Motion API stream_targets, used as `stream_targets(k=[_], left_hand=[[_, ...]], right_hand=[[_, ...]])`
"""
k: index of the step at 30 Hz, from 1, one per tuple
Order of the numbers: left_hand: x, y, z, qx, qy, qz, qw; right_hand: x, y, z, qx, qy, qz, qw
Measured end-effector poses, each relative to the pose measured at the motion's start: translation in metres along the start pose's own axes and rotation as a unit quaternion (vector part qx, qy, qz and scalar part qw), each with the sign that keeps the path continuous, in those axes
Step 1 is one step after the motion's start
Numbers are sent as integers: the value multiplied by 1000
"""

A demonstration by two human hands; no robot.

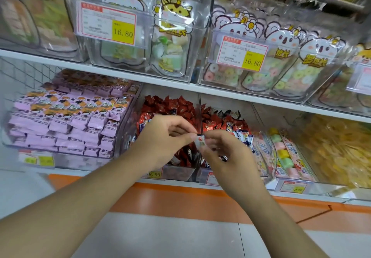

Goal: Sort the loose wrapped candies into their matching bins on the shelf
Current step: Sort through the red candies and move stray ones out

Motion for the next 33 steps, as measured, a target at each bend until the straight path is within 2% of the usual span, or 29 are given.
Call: stream_targets(k=[3,6,9,13,16,25,33], left_hand=[[-7,9,6,24,-3,28,999],[10,13,4,25,-3,-41,999],[38,16,2,53,-23,-153,986],[56,29,-4,113,-31,-213,970],[59,39,-13,136,-8,-244,960],[63,49,-23,138,56,-270,951],[69,43,-22,128,39,-270,954]], right_hand=[[-2,-6,-4,-31,19,-24,999],[-18,-27,-10,-85,5,133,987],[-30,-37,-10,-52,-1,229,972],[-38,-38,-7,-38,17,211,977],[-44,-36,-10,-37,28,195,980],[-53,-28,-11,-29,43,173,984],[-47,-21,-5,-24,48,164,985]])
Point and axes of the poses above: each hand's wrist, its own z-axis away from the middle knuckle, its own y-axis out of the palm, x = y × z, the point moved 5 cm from there along -z, towards the middle knuckle, and after that the axes turned 15 degrees about -x, right-handed, at the moved point
